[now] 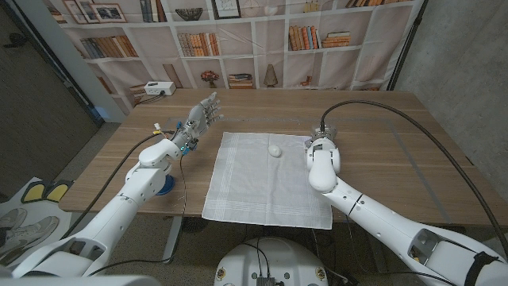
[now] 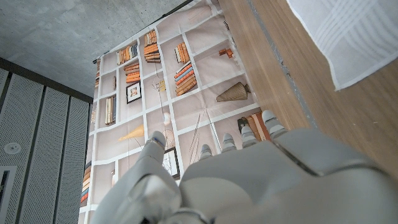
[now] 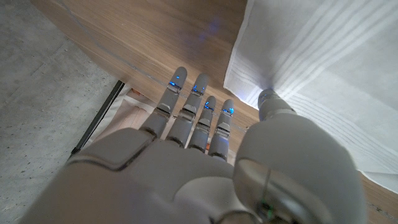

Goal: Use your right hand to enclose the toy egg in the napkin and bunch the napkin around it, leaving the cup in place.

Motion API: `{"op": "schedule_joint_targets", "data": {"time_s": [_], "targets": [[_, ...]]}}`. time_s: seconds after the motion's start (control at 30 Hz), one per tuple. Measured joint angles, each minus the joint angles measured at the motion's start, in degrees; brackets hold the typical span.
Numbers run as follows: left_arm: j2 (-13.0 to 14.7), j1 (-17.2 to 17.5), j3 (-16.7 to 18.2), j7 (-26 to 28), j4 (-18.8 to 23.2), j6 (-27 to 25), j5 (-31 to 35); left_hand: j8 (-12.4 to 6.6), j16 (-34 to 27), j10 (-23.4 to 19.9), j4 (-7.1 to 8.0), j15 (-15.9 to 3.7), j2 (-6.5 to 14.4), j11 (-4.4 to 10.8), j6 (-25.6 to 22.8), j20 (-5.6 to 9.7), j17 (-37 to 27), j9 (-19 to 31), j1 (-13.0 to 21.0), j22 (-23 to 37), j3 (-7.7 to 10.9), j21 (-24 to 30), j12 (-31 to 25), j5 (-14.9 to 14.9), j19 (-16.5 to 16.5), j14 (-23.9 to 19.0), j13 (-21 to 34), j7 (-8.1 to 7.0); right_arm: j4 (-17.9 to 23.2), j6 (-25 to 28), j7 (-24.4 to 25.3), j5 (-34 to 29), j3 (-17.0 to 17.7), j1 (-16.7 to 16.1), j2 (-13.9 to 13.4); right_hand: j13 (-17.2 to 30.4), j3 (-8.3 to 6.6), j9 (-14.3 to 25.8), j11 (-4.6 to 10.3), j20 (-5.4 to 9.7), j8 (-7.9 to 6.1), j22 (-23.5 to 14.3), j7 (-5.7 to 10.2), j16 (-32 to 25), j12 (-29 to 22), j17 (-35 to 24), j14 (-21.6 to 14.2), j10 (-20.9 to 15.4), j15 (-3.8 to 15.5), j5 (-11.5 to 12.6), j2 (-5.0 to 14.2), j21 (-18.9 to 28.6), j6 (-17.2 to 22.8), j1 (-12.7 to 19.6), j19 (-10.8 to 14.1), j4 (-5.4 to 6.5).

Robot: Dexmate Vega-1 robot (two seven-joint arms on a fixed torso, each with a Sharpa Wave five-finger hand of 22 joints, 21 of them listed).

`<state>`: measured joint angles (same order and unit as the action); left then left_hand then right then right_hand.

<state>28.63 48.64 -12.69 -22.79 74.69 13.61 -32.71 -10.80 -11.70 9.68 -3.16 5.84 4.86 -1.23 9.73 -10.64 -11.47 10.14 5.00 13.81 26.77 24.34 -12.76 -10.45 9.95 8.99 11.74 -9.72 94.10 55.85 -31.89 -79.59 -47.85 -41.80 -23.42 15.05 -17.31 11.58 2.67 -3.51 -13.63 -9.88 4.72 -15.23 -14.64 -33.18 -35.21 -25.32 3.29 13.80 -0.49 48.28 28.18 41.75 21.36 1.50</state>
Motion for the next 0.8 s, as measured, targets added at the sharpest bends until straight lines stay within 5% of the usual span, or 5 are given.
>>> {"op": "schedule_joint_targets", "data": {"time_s": [0.13, 0.37, 0.53, 0.63, 0.8], "targets": [[0.0, -0.1, 0.0, 0.2, 0.0, -0.2, 0.1, 0.0, 0.0, 0.0, 0.0, 0.0, 0.0, 0.0, 0.0, 0.0, 0.0, 0.0, 0.0, -0.2, 0.0, 0.0, 0.0, 0.0, 0.0, 0.0, 0.0, 0.0, -1.2, 0.3, 0.0, 1.0, -0.7, 1.0, -0.1, 0.0, -0.18, 0.0, -0.21, 0.2, -0.25, 0.0, 0.15, 0.0, -0.2, 0.0, -0.6, -1.0, 0.17, 0.4, 0.12, 0.0, 2.0, 0.1, 0.2, -0.18], [0.0, -0.7, -0.2, 0.3, -0.1, -0.4, 0.3, 0.0, 0.0, 0.0, 0.0, 0.0, 0.0, 0.0, 0.0, 0.0, 0.0, 0.0, 0.0, -0.2, 0.0, 0.0, 0.0, 0.0, 0.0, 0.0, 0.0, 0.0, -3.0, 0.8, 0.4, 3.4, -2.3, 2.6, -0.6, -0.2, -2.88, -0.4, -0.11, 1.24, -2.68, 0.0, -0.53, -1.4, -1.8, 0.5, -4.5, -6.3, 0.36, 1.1, 2.63, -0.4, 10.8, 4.7, 1.7, -3.71], [0.0, -1.0, -0.3, 0.3, -0.4, -0.5, 0.4, 0.0, 0.0, 0.0, 0.0, 0.0, 0.0, 0.0, 0.0, 0.0, 0.0, 0.0, 0.0, -0.2, 0.0, 0.0, 0.0, 0.0, 0.0, 0.0, 0.0, 0.0, -3.9, 1.0, 1.8, 4.8, -3.3, 3.2, -1.1, 0.6, -5.81, -0.5, 0.74, 2.61, -7.96, -0.1, -0.62, -3.7, -4.5, -0.4, -9.0, -13.6, 1.2, 1.5, 5.25, -0.8, 11.9, 10.6, 3.7, -7.89], [0.0, -1.3, -0.4, 0.2, -0.7, -0.5, 0.4, 0.0, 0.0, 0.0, 0.0, 0.0, 0.0, 0.0, 0.0, 0.0, 0.0, 0.0, 0.0, -0.2, 0.0, 0.0, 0.0, 0.0, 0.0, 0.0, 0.0, 0.0, -4.1, 1.0, 3.8, 6.0, -3.8, 3.2, -1.4, 1.1, -6.9, -0.5, 1.06, 3.19, -10.3, -0.1, -0.63, -4.5, -5.5, -1.0, -10.7, -16.5, 1.86, 1.5, 6.39, -0.8, 11.9, 12.8, 4.2, -8.98], [-0.1, -1.6, -0.5, 0.0, -1.1, -0.5, 0.4, 0.0, 0.0, 0.0, 0.0, 0.0, 0.0, 0.0, 0.0, 0.0, 0.0, 0.0, 0.0, -0.2, 0.0, 0.0, 0.0, 0.0, 0.0, 0.0, 0.0, 0.0, -4.3, 1.0, 5.0, 7.0, -4.5, 3.2, -2.0, 1.5, -7.25, -0.4, 1.42, 3.69, -12.64, -0.1, -1.15, -4.7, -6.4, -1.1, -12.5, -19.1, 2.44, 1.5, 5.37, -0.8, 12.8, 14.9, 4.3, -10.64]]}}
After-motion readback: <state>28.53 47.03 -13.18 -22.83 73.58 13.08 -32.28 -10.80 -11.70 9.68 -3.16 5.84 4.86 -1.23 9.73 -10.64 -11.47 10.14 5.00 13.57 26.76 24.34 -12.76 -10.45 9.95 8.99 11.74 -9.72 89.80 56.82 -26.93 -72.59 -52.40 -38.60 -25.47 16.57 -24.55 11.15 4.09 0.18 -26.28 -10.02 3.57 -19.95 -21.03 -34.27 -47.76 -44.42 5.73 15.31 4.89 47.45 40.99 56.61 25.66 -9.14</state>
